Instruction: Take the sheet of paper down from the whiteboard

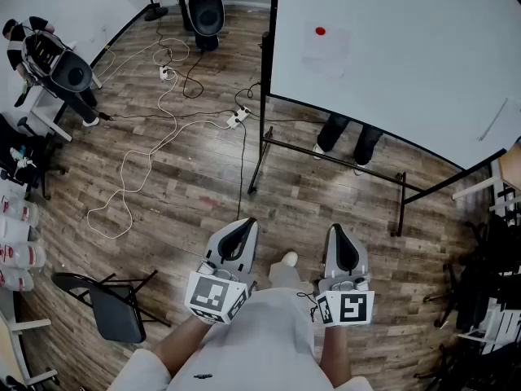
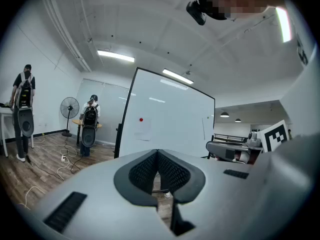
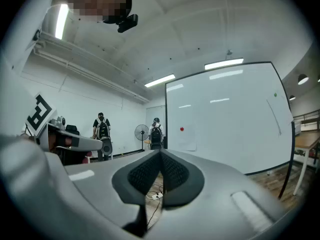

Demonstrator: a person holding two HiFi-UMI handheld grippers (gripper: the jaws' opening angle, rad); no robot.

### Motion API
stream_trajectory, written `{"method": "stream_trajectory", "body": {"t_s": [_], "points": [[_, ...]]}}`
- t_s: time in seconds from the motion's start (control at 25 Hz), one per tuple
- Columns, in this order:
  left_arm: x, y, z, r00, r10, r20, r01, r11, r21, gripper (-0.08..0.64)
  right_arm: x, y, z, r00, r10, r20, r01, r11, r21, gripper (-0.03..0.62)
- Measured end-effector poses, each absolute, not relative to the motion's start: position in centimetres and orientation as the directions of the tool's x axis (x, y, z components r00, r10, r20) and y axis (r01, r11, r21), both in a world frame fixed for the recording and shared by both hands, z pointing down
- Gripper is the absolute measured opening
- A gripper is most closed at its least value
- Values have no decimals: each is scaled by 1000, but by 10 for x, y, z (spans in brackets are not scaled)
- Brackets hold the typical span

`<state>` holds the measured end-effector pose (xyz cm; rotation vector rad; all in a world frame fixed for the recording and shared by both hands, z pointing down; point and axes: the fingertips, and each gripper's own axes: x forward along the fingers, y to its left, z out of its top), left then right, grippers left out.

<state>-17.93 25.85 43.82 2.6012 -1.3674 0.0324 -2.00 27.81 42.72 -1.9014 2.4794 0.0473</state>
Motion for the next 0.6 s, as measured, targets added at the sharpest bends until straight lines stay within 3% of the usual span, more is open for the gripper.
{"method": "stream_trajectory", "body": {"t_s": [0.6], "points": [[-128, 293, 420, 527, -843, 113, -847, -508, 157, 6, 10, 310, 410, -400, -917, -4, -917, 400, -12, 11]]}}
